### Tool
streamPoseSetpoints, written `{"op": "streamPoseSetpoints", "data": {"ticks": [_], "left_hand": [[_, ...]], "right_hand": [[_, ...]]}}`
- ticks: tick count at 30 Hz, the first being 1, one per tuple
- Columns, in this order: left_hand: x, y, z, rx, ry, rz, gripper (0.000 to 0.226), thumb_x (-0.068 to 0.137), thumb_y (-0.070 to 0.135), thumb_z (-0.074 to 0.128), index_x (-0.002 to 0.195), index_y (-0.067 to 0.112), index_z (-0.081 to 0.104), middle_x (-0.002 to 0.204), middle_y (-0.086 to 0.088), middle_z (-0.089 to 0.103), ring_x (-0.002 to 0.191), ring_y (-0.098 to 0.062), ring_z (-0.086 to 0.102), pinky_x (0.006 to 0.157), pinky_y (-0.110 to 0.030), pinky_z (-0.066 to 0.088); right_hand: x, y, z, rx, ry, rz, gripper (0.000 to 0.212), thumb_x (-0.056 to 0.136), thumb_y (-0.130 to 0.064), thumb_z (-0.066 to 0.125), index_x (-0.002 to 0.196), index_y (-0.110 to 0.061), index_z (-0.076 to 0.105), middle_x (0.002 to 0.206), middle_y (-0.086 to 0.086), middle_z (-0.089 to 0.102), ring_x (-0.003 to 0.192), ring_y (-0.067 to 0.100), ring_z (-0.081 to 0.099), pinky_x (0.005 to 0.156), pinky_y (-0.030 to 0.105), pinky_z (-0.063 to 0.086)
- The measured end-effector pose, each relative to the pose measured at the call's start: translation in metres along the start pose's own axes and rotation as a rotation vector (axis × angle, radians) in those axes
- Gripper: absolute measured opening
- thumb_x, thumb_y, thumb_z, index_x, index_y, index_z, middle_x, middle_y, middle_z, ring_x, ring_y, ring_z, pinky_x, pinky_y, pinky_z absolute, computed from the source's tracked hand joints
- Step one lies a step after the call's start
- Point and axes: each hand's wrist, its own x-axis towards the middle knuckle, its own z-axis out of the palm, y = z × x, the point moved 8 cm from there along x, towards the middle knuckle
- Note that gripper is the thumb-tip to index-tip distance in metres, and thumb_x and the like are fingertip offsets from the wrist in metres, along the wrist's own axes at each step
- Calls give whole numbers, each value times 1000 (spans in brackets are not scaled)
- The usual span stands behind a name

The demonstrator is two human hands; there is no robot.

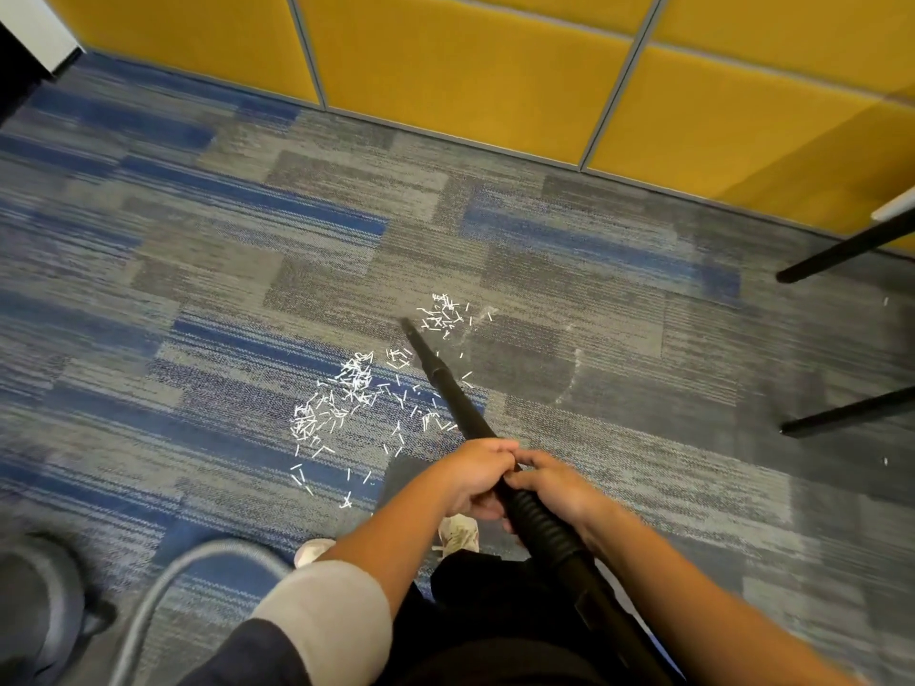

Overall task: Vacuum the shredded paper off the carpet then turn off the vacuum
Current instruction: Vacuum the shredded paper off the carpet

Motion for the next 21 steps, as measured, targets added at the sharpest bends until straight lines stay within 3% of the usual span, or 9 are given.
{"op": "streamPoseSetpoints", "data": {"ticks": [5,13,18,21], "left_hand": [[7,-7,0,34,26,25,38,97,29,47,134,34,48,71,4,59,46,-6,55,58,-25,54],[5,-7,-1,13,9,33,41,95,22,47,135,32,48,74,2,60,50,-9,56,66,-31,56],[-4,-16,-25,13,-15,19,34,95,18,47,124,34,53,81,-4,64,59,-14,59,81,-40,57],[-11,-25,-44,38,-44,13,34,94,16,48,124,33,54,87,-6,66,63,-15,62,81,-41,58]], "right_hand": [[-5,1,2,21,-19,-3,30,92,4,44,117,-13,45,76,23,56,41,24,58,35,26,48],[-8,2,6,50,15,2,40,92,5,44,126,-16,42,78,24,57,39,23,60,35,25,46],[-16,-9,38,59,-6,-41,28,91,8,42,104,-16,50,73,23,56,38,22,57,33,23,45],[-14,-6,62,128,4,-31,29,92,8,41,105,-16,49,73,22,56,38,23,58,33,24,45]]}}
